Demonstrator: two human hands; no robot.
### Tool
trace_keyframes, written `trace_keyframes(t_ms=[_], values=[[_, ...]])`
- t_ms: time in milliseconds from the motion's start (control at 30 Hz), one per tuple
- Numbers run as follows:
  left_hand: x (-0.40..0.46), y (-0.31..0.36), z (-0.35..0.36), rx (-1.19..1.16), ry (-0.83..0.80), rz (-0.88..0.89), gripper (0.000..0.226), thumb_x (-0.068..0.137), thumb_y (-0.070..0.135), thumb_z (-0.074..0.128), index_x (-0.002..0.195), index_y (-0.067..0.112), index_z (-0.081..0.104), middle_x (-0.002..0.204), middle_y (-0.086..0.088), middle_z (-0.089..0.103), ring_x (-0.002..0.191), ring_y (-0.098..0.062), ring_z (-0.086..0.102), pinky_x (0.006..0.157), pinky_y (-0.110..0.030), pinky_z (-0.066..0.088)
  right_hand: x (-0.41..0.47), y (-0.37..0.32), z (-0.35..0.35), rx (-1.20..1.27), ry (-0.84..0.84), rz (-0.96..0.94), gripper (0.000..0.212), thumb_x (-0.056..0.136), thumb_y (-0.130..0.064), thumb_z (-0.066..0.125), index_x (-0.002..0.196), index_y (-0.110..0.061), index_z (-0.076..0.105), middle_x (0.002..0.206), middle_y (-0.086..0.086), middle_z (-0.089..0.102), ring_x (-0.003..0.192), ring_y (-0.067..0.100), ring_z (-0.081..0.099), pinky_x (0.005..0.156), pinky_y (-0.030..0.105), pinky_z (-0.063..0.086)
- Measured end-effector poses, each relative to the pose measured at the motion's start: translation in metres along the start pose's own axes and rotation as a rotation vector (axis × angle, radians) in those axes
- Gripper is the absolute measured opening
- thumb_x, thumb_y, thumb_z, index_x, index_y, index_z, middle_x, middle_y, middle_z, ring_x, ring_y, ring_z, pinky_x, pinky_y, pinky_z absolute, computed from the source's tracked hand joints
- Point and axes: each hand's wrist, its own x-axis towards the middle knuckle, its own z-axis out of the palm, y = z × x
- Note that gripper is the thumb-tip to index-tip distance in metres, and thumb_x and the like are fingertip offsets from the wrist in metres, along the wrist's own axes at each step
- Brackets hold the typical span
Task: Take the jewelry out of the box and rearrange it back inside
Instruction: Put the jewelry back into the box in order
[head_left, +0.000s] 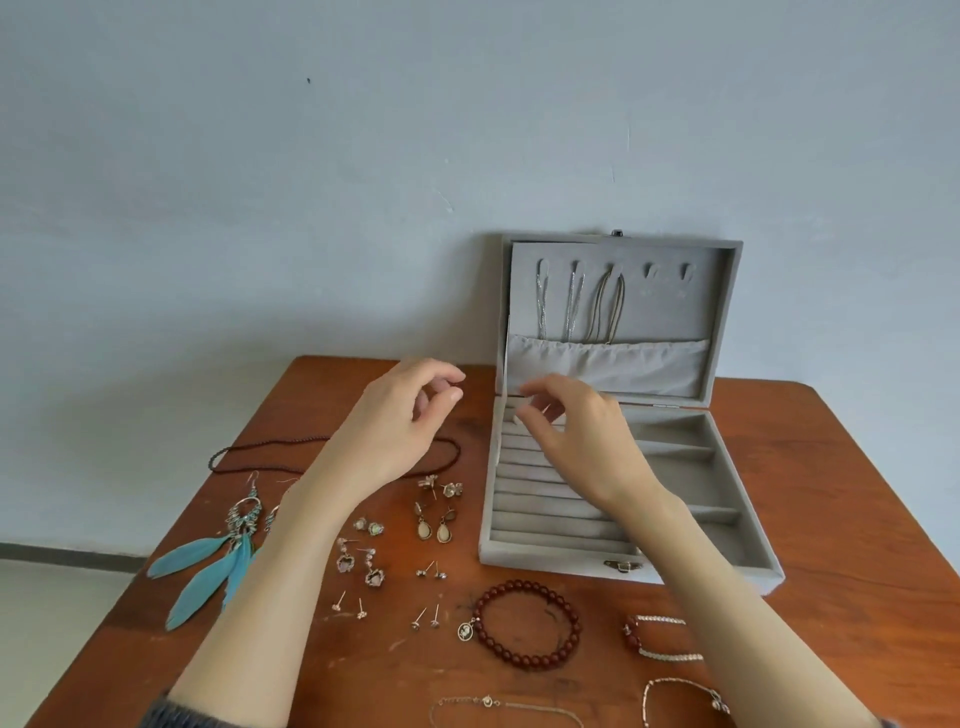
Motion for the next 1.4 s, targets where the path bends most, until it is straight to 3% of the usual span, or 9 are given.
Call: trace_keyframes(t_ms=[100,200,400,567,767,900,1100,1233,1400], values=[[-0.015,-0.024,-0.007,0.032,-0.105,-0.143,0.016,0.093,0.024,0.053,0.105,0.028,0.063,0.107,0.009,0.060,0.099,-0.007,0.054,0.080,-0.015,0.035,-0.008,-0.020,0.012,0.002,-0.012,-0.058,0.016,0.090,-0.021,0.057,0.101,-0.017,0.067,0.091,-0.004,0.063,0.088,0.012,0.056,0.081,0.023,0.043],[-0.023,-0.035,-0.015,0.024,-0.199,-0.216,0.012,0.090,0.022,0.058,0.094,0.029,0.066,0.105,0.010,0.060,0.099,-0.008,0.050,0.083,-0.021,0.033,-0.013,-0.034,0.028,-0.083,-0.066,-0.082,0.014,0.088,-0.021,0.058,0.092,-0.018,0.071,0.093,-0.003,0.063,0.095,0.016,0.053,0.090,0.035,0.041],[-0.026,-0.041,-0.025,0.066,-0.197,-0.208,0.015,0.088,0.018,0.061,0.100,0.026,0.067,0.094,0.012,0.055,0.079,-0.004,0.054,0.058,-0.007,0.034,-0.019,-0.038,0.037,-0.295,-0.172,-0.074,0.018,0.089,-0.032,0.057,0.100,-0.028,0.070,0.099,-0.008,0.049,0.109,0.014,0.041,0.095,0.029,0.028],[-0.026,-0.032,-0.012,0.023,-0.272,-0.157,0.023,0.082,0.029,0.068,0.105,0.027,0.066,0.089,0.015,0.055,0.080,0.001,0.050,0.064,-0.009,0.035,-0.021,-0.038,0.038,-0.324,-0.232,-0.071,0.024,0.087,-0.039,0.059,0.108,-0.031,0.067,0.094,-0.011,0.038,0.110,0.015,0.038,0.096,0.029,0.028],[-0.025,-0.027,-0.003,0.060,-0.271,-0.129,0.023,0.080,0.030,0.070,0.103,0.025,0.067,0.087,0.013,0.053,0.084,-0.005,0.049,0.069,-0.019,0.037,-0.022,-0.037,0.048,-0.342,-0.241,-0.056,0.025,0.087,-0.035,0.058,0.111,-0.032,0.067,0.106,-0.003,0.051,0.112,0.019,0.037,0.096,0.029,0.028],[-0.024,-0.024,0.005,0.107,-0.310,-0.112,0.017,0.082,0.026,0.068,0.099,0.024,0.067,0.083,0.012,0.051,0.078,-0.006,0.050,0.060,-0.017,0.037,-0.022,-0.035,0.051,-0.331,-0.234,-0.038,0.024,0.087,-0.032,0.059,0.109,-0.031,0.068,0.110,-0.001,0.053,0.116,0.021,0.037,0.097,0.030,0.028],[-0.021,-0.031,0.008,0.085,-0.155,-0.107,0.010,0.087,0.022,0.063,0.096,0.019,0.067,0.096,0.007,0.052,0.084,-0.006,0.049,0.070,-0.014,0.034,-0.020,-0.029,0.046,-0.258,-0.186,-0.047,0.018,0.089,-0.028,0.057,0.102,-0.022,0.068,0.107,-0.001,0.058,0.111,0.017,0.043,0.096,0.029,0.033],[-0.020,-0.027,0.010,-0.041,-0.028,-0.113,0.007,0.089,0.020,0.060,0.094,0.022,0.065,0.092,0.010,0.059,0.081,-0.002,0.052,0.068,-0.010,0.039,-0.011,-0.021,0.024,-0.023,-0.110,0.055,0.008,0.087,-0.021,0.061,0.090,-0.020,0.069,0.085,-0.007,0.065,0.075,-0.003,0.051,0.068,0.004,0.039],[-0.019,-0.021,0.011,-0.156,0.077,-0.135,0.005,0.085,0.024,0.065,0.090,0.023,0.063,0.090,0.011,0.065,0.084,-0.002,0.058,0.070,-0.006,0.040,-0.006,-0.003,-0.017,0.228,-0.031,0.192,0.006,0.080,-0.013,0.069,0.081,-0.019,0.069,0.076,0.000,0.070,0.071,0.011,0.064,0.074,0.022,0.053]])
